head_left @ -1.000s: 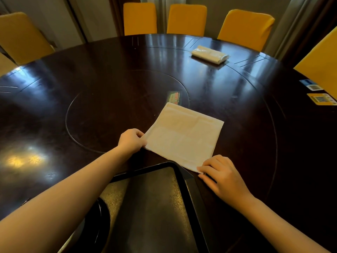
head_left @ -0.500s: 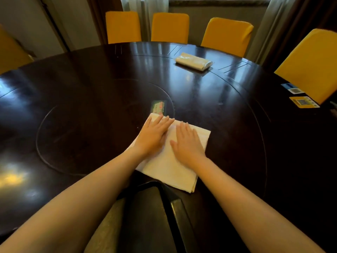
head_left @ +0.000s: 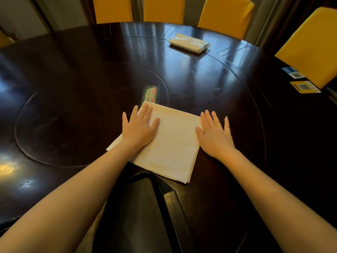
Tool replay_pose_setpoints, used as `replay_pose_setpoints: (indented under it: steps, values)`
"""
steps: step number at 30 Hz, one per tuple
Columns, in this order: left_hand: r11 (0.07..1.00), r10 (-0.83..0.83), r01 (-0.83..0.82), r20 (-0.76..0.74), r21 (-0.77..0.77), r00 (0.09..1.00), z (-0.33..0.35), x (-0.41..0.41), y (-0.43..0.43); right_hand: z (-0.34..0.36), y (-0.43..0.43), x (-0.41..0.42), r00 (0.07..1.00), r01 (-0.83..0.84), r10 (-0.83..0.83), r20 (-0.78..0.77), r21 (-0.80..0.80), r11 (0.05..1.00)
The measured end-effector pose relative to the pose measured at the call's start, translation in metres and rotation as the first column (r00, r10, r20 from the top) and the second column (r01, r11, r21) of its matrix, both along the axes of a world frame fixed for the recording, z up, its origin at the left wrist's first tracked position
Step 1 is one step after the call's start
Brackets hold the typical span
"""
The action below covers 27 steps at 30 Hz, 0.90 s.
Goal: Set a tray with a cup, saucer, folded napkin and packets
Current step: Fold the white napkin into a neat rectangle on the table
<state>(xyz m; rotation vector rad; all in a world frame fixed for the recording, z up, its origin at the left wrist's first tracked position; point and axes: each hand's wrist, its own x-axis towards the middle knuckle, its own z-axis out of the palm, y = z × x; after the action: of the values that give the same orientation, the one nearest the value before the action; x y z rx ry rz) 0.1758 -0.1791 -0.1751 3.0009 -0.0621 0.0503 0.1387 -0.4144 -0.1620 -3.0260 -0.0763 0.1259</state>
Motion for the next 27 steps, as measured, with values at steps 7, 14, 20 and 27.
replay_pose_setpoints:
  steps: [7, 14, 20, 27]
  values:
    - [0.999, -0.009, 0.005, -0.088, -0.045, 0.996, 0.011, 0.005, 0.003, 0.029, 0.020, -0.076, 0.922, -0.279, 0.161, 0.351, 0.317, 0.906]
    - [0.969, 0.085, -0.037, 0.192, -0.243, 0.978, 0.032, -0.006, 0.011, 0.026, 0.025, -0.137, 0.854, -0.486, 0.381, 0.354, 0.280, 0.828]
    - [0.993, 0.005, 0.017, 0.196, -0.114, 0.981, 0.024, -0.012, 0.014, 0.022, 0.024, -0.137, 0.825, -0.494, 0.323, 0.464, 0.313, 0.811]
    - [0.994, 0.024, -0.003, 0.191, -0.110, 0.981, 0.013, -0.017, 0.015, 0.018, 0.020, -0.137, 0.776, -0.537, 0.397, 0.491, 0.184, 0.823]
